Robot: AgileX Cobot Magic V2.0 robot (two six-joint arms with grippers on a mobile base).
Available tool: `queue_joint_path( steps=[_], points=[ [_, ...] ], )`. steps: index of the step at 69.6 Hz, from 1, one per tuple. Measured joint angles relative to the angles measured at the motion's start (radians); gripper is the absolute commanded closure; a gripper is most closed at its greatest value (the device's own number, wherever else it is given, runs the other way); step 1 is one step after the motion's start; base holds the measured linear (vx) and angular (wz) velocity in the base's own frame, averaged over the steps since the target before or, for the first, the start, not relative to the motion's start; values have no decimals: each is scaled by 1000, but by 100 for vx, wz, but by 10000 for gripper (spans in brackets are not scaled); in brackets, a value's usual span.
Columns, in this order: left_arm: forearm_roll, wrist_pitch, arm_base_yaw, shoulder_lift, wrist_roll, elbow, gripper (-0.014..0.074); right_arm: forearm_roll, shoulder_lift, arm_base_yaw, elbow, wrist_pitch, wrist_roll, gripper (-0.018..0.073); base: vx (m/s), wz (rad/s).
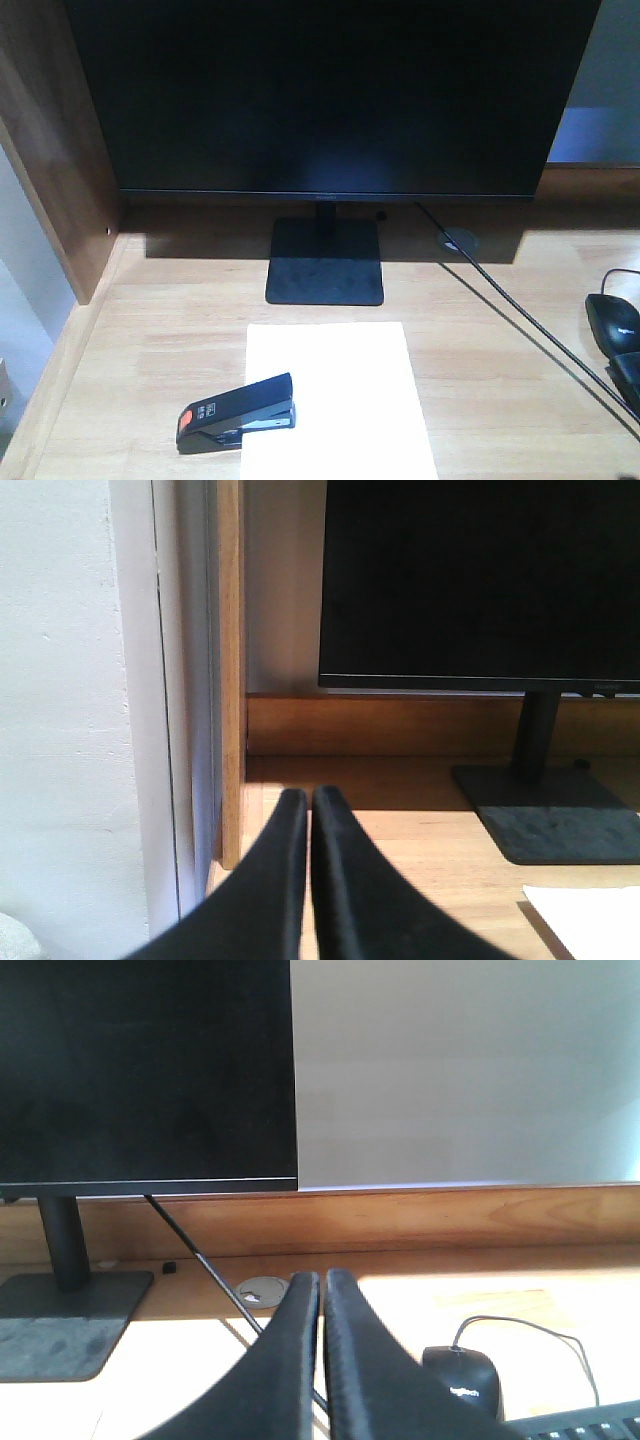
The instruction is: Grab stapler and paper to desk for stapling
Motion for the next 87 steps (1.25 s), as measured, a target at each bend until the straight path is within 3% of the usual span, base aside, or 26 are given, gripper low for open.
queue_joint_path(
  steps=[87],
  points=[
    [0,0,0,0,0,0,603,-1,0,0,0,12,-4,566,0,0]
  ],
)
